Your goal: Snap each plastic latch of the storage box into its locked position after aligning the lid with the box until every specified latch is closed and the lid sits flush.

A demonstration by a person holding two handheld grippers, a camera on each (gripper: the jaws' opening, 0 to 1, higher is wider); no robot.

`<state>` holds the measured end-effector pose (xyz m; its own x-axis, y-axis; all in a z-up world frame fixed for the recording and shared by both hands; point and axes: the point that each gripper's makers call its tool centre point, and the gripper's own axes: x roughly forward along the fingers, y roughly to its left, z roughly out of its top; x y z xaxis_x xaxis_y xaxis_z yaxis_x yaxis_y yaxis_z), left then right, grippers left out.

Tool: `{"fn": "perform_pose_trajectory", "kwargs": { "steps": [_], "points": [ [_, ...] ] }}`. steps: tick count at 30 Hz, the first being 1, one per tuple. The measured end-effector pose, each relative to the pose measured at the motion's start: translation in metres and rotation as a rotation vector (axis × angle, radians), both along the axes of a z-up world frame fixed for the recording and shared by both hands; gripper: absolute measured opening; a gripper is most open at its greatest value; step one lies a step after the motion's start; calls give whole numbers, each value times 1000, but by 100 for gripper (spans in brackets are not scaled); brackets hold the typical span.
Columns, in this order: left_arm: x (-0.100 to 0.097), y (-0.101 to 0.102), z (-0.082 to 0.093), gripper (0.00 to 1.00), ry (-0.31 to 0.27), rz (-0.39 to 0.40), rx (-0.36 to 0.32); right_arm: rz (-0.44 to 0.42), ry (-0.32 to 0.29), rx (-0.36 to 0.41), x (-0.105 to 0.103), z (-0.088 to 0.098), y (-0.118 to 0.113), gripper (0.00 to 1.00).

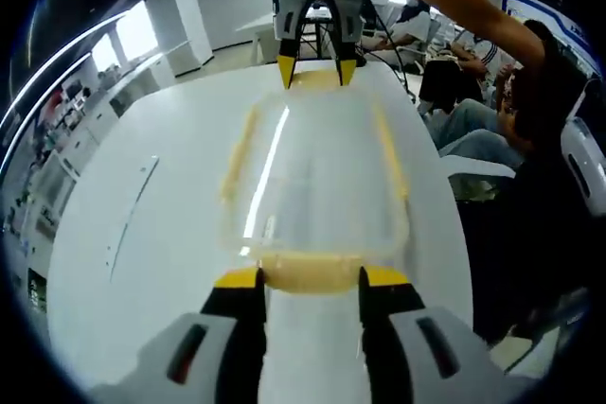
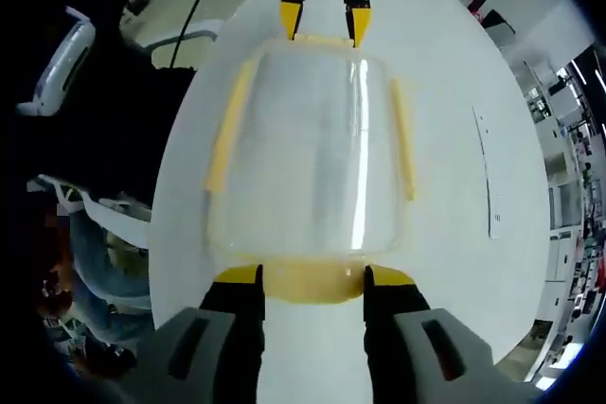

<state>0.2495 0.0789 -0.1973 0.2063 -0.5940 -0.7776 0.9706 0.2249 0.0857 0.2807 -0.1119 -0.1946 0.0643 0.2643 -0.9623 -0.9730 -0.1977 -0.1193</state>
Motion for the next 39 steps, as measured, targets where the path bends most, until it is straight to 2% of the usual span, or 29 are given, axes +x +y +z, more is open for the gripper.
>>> {"fn": "perform_pose_trajectory", "kwargs": {
  "steps": [7, 14, 20, 39],
  "points": [
    [0, 16, 0, 36, 7, 25, 11, 14, -1, -2, 2, -7, 16, 38],
    [0, 32, 0, 36, 18, 45, 22, 22, 3, 36, 2, -13, 31, 38],
    [1, 44, 1, 36, -1, 51, 37, 20, 8, 46, 2, -17, 44, 38],
    [6, 72, -2, 36, 2, 87, 73, 20, 9, 69, -4, -29, 74, 38]
  ]
}}
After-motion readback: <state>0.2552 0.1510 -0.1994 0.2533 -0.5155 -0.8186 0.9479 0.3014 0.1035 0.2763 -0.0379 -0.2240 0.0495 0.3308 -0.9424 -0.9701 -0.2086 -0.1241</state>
